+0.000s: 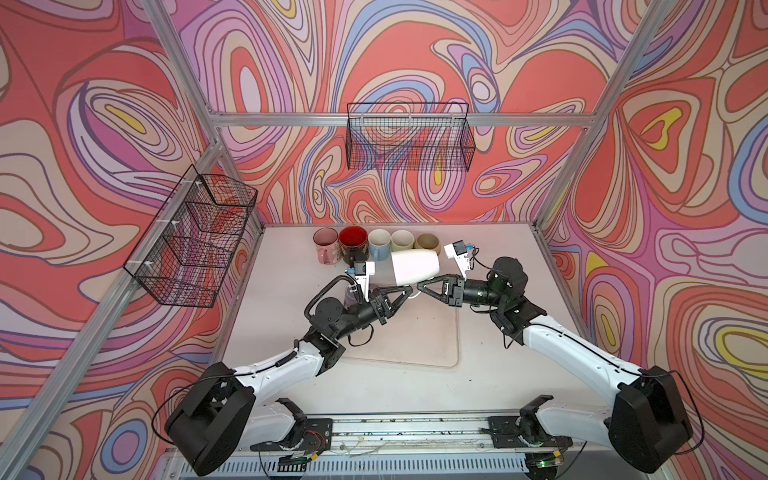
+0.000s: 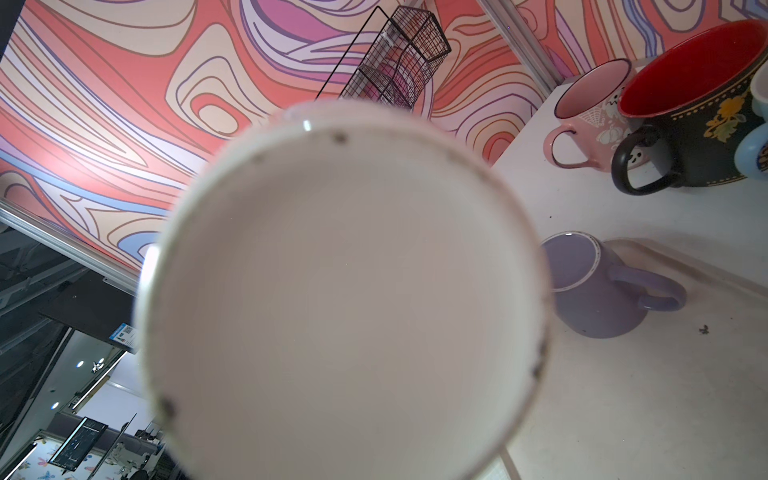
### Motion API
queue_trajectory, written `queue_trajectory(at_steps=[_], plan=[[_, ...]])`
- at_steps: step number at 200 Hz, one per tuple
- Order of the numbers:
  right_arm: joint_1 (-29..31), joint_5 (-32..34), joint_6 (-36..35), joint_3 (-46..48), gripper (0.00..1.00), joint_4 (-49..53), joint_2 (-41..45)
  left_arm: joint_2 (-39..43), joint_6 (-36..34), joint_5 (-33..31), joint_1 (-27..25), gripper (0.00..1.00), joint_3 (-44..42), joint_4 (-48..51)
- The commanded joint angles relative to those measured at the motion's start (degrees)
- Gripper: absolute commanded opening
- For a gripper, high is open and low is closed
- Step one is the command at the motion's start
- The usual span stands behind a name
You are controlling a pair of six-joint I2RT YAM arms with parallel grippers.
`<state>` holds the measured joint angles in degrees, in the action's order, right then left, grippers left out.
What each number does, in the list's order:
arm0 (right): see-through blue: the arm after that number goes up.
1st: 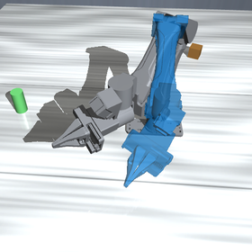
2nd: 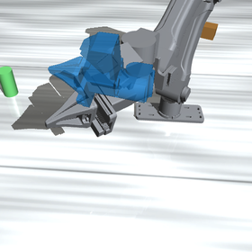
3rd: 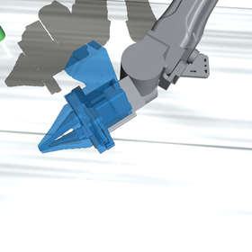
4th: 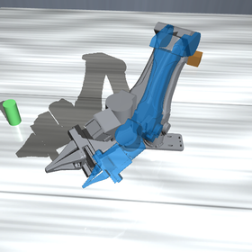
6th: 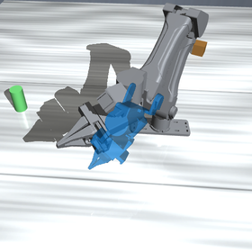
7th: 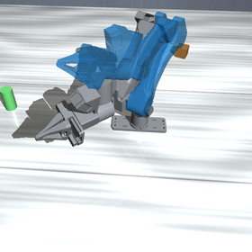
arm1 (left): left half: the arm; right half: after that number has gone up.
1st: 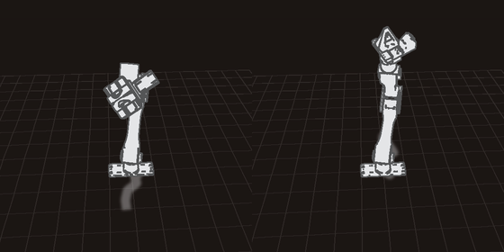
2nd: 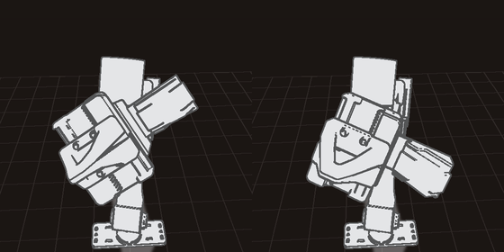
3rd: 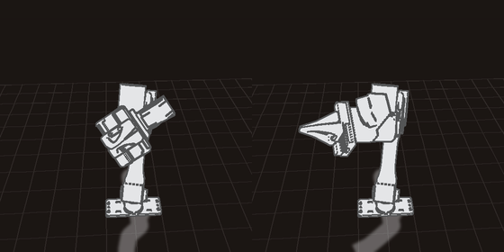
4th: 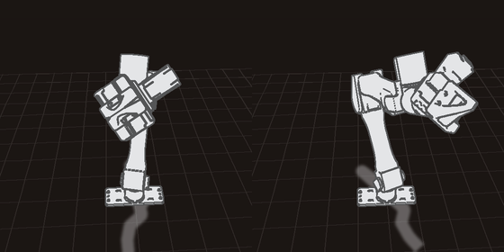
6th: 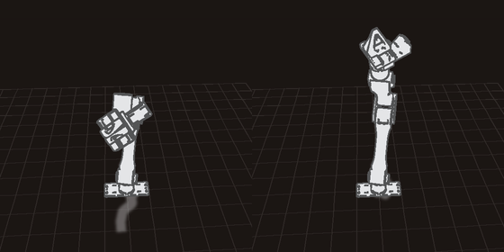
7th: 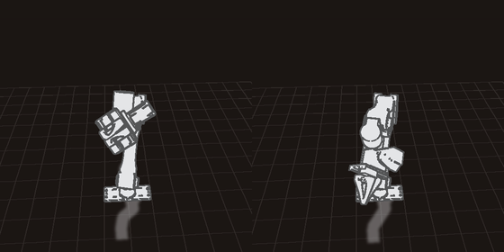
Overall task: Turn the mug right side up
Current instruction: 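Close the left gripper on the white mug's rim beside the right gripper, then open the right gripper and draw it back while the left holds the mug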
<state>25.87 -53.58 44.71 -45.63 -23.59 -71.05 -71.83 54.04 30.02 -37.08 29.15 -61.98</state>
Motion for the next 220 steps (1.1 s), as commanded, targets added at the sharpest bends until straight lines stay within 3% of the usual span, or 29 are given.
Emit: queue_trajectory(at_steps=[1,27,54,69,97,179,204,220], plan=[[0.7,-1.6,-0.8,0.7,0.00,-1.2,-0.3,-0.6,-0.4,0.4,-0.1,0.00,2.3,-3.5],[0.7,0.1,-3.4,0.3,0.00,2.8,0.3,0.3,-1.4,-1.0,-0.1,0.00,2.3,0.0],[0.7,2.3,-6.8,-0.1,0.24,8.3,1.0,2.6,-5.1,-5.2,-0.1,0.00,4.5,14.8],[0.7,4.0,-8.1,0.1,0.35,11.5,1.3,2.9,-6.2,-6.0,0.0,0.00,5.1,18.4],[0.4,11.1,-12.7,-0.8,0.47,22.4,1.8,2.8,-8.1,-7.8,0.2,0.00,7.1,26.1],[-2.2,33.6,-14.9,0.2,0.53,38.9,6.3,-4.8,-15.7,-13.5,0.2,0.00,21.7,52.2],[-2.5,42.2,-13.0,-0.3,0.52,42.5,8.0,-10.3,-17.4,-16.8,-0.1,0.00,30.7,62.6],[-3.7,44.2,-11.2,1.2,0.53,42.1,9.8,-14.7,-18.9,-19.3,-0.7,0.00,37.5,70.5]])
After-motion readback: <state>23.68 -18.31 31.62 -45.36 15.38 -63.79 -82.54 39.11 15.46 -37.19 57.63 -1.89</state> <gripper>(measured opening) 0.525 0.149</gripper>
